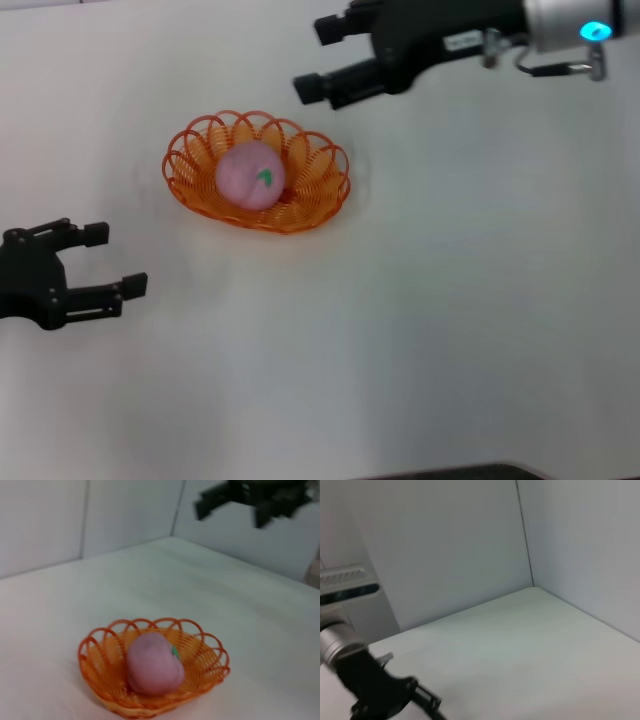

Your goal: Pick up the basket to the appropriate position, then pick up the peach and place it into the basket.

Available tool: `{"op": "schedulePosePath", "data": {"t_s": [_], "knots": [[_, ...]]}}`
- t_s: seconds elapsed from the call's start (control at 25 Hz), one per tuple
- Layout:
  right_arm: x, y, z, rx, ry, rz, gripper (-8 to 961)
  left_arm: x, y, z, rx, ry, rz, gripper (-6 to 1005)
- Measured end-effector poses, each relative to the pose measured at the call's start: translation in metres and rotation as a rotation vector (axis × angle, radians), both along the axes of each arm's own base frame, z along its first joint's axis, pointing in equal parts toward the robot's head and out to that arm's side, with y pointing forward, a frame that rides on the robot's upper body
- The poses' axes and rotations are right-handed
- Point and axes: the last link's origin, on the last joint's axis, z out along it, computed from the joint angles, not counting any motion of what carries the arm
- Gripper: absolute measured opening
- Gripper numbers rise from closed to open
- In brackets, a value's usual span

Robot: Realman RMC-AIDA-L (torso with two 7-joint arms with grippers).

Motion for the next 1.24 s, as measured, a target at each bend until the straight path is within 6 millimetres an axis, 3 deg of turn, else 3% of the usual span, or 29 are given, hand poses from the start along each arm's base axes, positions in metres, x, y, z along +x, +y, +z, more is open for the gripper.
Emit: {"op": "schedulePosePath", "data": {"t_s": [0.04,0.28,0.4,0.6,0.8,1.24], "knots": [[0.006,-0.006,0.004,0.006,0.011,0.014,874,-0.001,0.0,0.002,0.009,-0.004,0.004,875],[0.063,-0.042,0.024,0.127,0.113,0.001,947,0.0,0.002,0.008,0.054,-0.033,0.011,875],[0.1,-0.068,0.019,0.191,0.127,-0.005,947,-0.002,0.002,0.012,0.084,-0.054,0.021,875],[0.139,-0.103,0.01,0.253,0.104,-0.008,947,-0.002,0.003,0.012,0.094,-0.063,0.028,875],[0.149,-0.112,0.009,0.253,0.089,-0.034,947,0.001,0.006,0.012,0.094,-0.066,0.021,875],[0.153,-0.11,0.006,0.222,0.046,-0.046,947,0.005,0.009,0.012,0.095,-0.078,0.009,875]]}}
